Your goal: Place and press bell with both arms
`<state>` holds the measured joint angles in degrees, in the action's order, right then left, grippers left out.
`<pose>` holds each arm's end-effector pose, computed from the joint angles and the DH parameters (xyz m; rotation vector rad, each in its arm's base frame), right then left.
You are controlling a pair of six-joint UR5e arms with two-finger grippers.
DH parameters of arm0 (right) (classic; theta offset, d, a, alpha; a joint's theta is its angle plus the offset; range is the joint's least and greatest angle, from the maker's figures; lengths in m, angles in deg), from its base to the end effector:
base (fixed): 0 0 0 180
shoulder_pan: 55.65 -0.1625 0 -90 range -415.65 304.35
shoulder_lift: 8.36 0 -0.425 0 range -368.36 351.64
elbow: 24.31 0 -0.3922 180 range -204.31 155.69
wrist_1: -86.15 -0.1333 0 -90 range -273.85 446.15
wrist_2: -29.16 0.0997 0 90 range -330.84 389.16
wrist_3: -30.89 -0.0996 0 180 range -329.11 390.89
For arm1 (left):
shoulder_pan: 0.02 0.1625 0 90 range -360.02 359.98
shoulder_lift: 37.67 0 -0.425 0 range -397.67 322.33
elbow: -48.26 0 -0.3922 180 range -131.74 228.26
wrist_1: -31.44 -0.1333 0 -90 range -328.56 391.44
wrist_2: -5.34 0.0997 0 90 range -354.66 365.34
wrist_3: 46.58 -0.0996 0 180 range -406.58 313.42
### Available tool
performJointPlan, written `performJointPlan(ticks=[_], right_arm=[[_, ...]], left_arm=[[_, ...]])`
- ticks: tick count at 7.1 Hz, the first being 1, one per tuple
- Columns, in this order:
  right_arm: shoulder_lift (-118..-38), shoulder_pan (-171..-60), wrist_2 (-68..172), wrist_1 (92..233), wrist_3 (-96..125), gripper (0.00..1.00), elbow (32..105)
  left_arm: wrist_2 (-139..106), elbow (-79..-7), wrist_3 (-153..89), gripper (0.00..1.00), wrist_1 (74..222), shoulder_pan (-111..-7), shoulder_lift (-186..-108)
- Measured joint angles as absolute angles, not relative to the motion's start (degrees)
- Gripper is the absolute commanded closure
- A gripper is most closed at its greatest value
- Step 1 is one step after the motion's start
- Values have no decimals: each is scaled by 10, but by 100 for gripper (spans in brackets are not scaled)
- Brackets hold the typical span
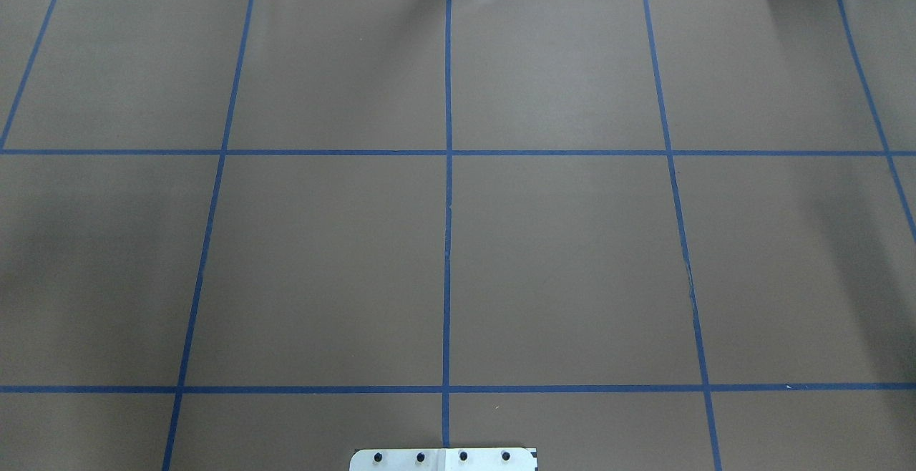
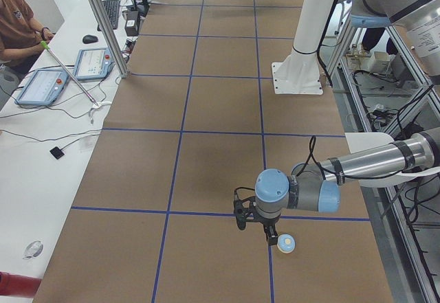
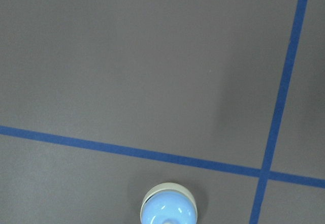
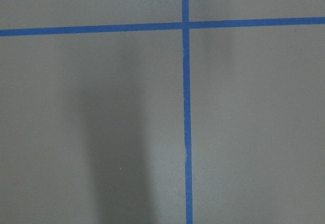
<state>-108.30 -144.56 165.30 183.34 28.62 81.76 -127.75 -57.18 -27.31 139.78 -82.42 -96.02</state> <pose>0.0536 -0.4161 0.6101 -0.0411 -0.8044 0.0269 -0.0308 -0.2623 0.7028 -0.1405 0.7407 -0.1800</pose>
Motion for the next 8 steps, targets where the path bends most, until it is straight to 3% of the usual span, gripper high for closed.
performJointPlan(ticks=[4,8], right_arm=[[-1084,-1452,1653,1833,287,0,819],[-1089,-1467,1653,1833,288,0,827]], left_arm=[[-1161,-769,-157,0,1205,-815,-928],[-1065,-794,117,0,1180,-755,-950]])
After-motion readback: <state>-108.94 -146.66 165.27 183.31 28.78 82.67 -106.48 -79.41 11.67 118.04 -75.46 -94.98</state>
